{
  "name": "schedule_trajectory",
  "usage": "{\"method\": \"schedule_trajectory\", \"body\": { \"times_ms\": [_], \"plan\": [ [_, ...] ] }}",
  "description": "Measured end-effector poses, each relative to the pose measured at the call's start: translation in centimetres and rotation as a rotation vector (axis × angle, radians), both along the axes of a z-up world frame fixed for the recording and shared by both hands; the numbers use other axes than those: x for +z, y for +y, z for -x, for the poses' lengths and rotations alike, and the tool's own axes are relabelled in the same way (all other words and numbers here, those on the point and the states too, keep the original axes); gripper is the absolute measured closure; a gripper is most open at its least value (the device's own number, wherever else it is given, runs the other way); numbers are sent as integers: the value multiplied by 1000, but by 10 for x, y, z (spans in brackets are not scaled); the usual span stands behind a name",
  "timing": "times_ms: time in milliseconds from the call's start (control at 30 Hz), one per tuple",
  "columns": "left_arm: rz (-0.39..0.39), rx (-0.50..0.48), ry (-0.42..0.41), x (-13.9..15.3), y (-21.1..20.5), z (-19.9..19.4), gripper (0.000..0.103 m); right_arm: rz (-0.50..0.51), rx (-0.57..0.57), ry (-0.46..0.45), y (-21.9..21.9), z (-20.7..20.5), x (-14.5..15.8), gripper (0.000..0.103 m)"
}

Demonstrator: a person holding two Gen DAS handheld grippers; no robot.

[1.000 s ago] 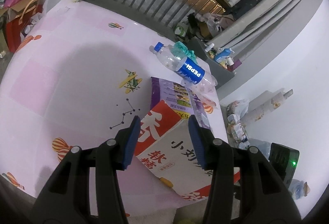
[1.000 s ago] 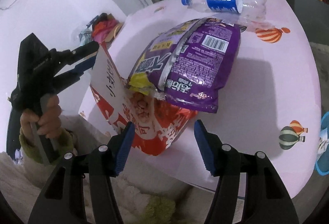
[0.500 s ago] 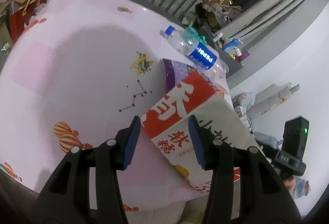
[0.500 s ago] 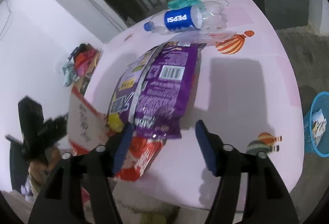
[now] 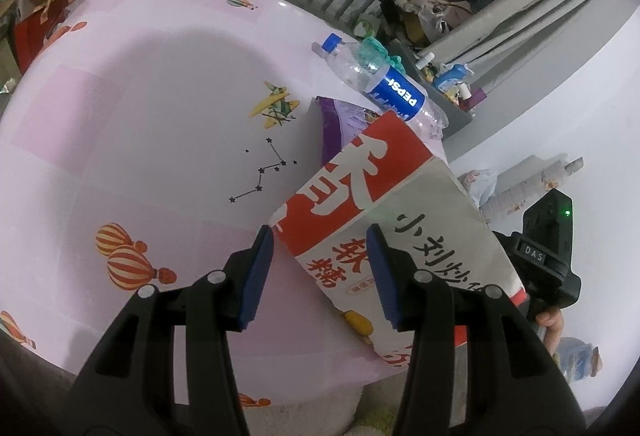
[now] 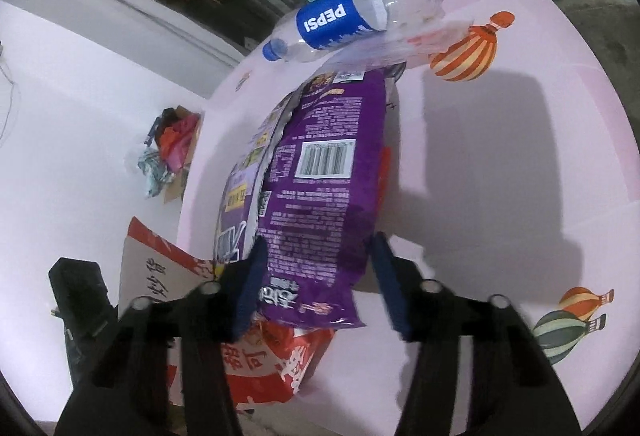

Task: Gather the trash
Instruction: 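Grasp the purple snack bag with the right tool while the left tool grasps the red-and-white bag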

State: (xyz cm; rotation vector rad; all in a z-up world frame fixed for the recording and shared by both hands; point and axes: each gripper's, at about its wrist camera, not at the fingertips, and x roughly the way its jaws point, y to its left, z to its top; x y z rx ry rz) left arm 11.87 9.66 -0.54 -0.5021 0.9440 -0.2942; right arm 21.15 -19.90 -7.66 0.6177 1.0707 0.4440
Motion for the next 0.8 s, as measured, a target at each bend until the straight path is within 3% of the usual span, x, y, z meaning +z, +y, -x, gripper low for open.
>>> {"method": "schedule_trajectory", "body": {
  "times_ms": [200, 300, 533, 800],
  "plan": [
    [3, -22, 12, -5, -5, -1, 58, -71, 21, 8, -3, 6, -1, 82],
    [1, -39, 21, -7, -10, -2, 58, -98, 39, 13, 1, 9, -2, 87],
    [-1, -44, 30, -8, -12, -4, 58, -99, 66, 2, 9, 15, 0, 89],
    [-9, -43, 41, -9, -12, -5, 58, -87, 23, -52, -11, 21, 13, 91]
  ]
}}
